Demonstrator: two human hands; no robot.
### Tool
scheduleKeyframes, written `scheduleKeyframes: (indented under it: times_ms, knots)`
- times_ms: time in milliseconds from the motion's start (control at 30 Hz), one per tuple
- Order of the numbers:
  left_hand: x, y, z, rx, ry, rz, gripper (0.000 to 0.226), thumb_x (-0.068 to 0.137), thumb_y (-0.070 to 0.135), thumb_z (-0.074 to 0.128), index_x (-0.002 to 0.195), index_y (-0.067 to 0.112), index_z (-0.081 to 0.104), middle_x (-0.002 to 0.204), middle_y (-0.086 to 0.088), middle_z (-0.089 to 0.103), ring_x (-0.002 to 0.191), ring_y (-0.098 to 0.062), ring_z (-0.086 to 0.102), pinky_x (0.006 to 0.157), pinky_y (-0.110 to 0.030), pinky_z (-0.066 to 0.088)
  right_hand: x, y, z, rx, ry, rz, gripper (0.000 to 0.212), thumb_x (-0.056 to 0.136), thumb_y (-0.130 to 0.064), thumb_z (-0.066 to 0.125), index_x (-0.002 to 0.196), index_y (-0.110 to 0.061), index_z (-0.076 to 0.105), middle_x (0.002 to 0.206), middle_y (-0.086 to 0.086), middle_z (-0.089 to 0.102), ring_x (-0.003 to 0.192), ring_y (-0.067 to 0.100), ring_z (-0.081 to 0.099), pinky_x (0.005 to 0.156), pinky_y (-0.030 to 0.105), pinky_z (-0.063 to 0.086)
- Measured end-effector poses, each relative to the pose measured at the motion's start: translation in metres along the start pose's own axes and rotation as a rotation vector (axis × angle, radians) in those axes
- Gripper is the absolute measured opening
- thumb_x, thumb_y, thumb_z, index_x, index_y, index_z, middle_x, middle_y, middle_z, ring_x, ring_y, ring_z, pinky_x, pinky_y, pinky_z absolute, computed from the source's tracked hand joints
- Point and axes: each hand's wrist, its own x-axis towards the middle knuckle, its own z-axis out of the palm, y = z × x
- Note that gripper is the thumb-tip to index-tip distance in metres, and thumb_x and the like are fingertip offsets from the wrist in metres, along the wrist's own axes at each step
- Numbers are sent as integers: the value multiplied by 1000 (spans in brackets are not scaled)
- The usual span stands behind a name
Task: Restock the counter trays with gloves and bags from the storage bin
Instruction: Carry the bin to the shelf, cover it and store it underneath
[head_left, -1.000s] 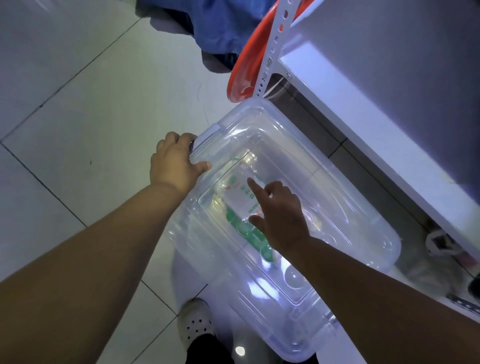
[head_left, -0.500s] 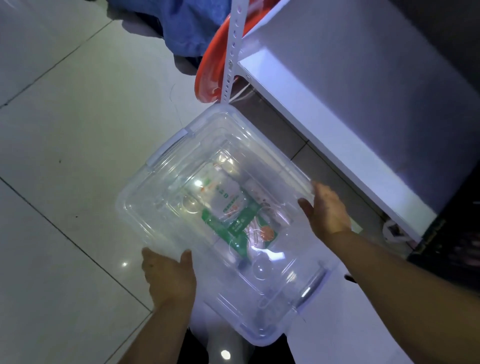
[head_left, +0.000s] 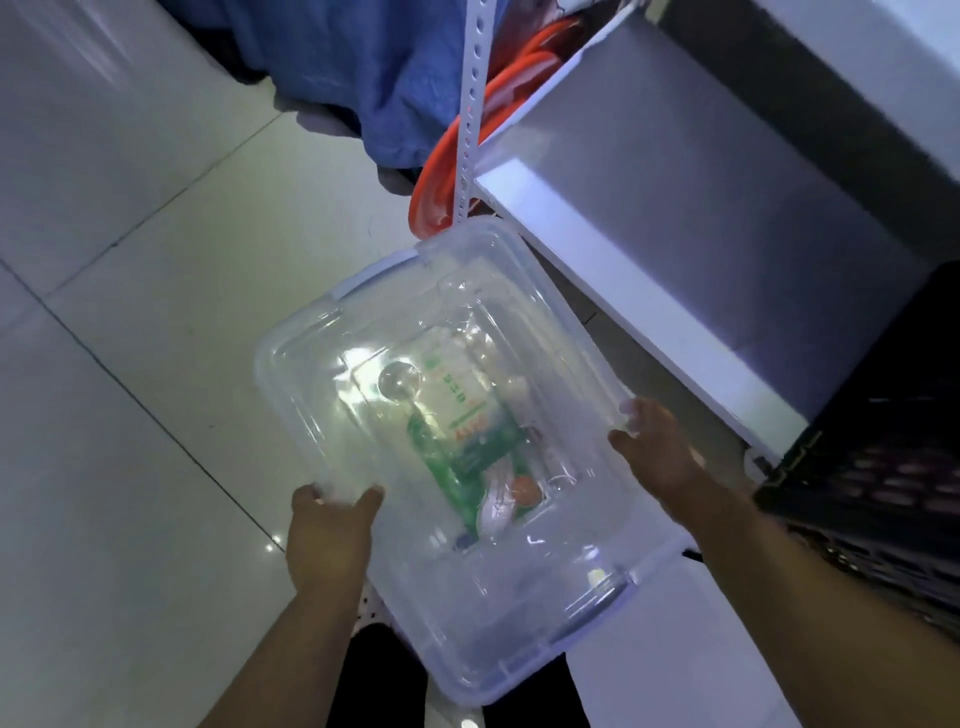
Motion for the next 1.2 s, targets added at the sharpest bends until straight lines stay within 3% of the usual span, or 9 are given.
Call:
scheduleKeyframes:
  times_ms: [233,300,433,567,667,800,867,967,1200]
  knots:
    - [-57,51,-56,-78,8,202,69,74,32,74,133,12,44,115,-13,61,101,-31,58,87,-39,45,-80,-15,-48,234,108,64,21,82,-4,61,100,-11,54,87,5,55,72,15,50,60,26,37]
    - [-72,70,-64,-122,-23,257,59,75,28,74,126,14,49,105,-8,63,89,-23,61,79,-34,49,-94,-20,-65,311,151,90,16,81,-2,61,91,-11,53,77,1,52,68,17,48,58,25,38]
    - [-92,103,-69,-237,-76,337,28,76,20,72,99,27,57,79,8,63,71,-13,61,57,-24,44,-108,-30,-93,360,189,142,16,82,-7,61,94,-16,55,87,7,59,75,24,56,66,29,44]
    - [-104,127,-73,-278,-116,360,43,77,21,72,116,16,56,105,-7,67,84,-20,63,78,-32,51,-118,-32,-109,409,213,187,7,83,-7,59,87,-12,56,74,5,58,63,17,53,56,26,43]
    - [-104,145,-75,-292,-138,358,66,75,25,74,133,18,45,130,-10,56,115,-26,56,99,-45,45,-130,-32,-116,486,209,237,13,84,-8,59,93,-17,56,80,3,61,70,22,58,70,43,53]
    - [-104,169,-76,-265,-213,419,65,73,26,75,131,18,47,130,-10,56,118,-27,54,101,-47,44,-141,-31,-122,545,213,265,14,86,-11,59,93,-22,58,85,5,62,77,25,59,78,55,54]
    - [-100,189,-69,-215,-277,493,56,74,20,73,125,12,51,122,-12,61,112,-29,58,96,-46,48,-140,-36,-126,583,250,282,13,87,-10,58,99,-14,58,81,4,60,72,22,58,74,49,56]
    - [-90,223,-52,-116,-380,582,38,74,8,71,107,15,53,97,-6,64,85,-23,63,65,-28,50,-129,-46,-129,597,359,262,7,89,-9,58,95,-8,57,68,1,54,58,15,50,49,23,45]
    - [-70,222,-44,16,-416,541,40,74,18,72,110,16,54,82,5,59,68,-10,57,56,-22,41,-104,-61,-129,780,379,404,19,89,-11,61,71,-10,55,65,11,45,56,22,42,59,31,35]
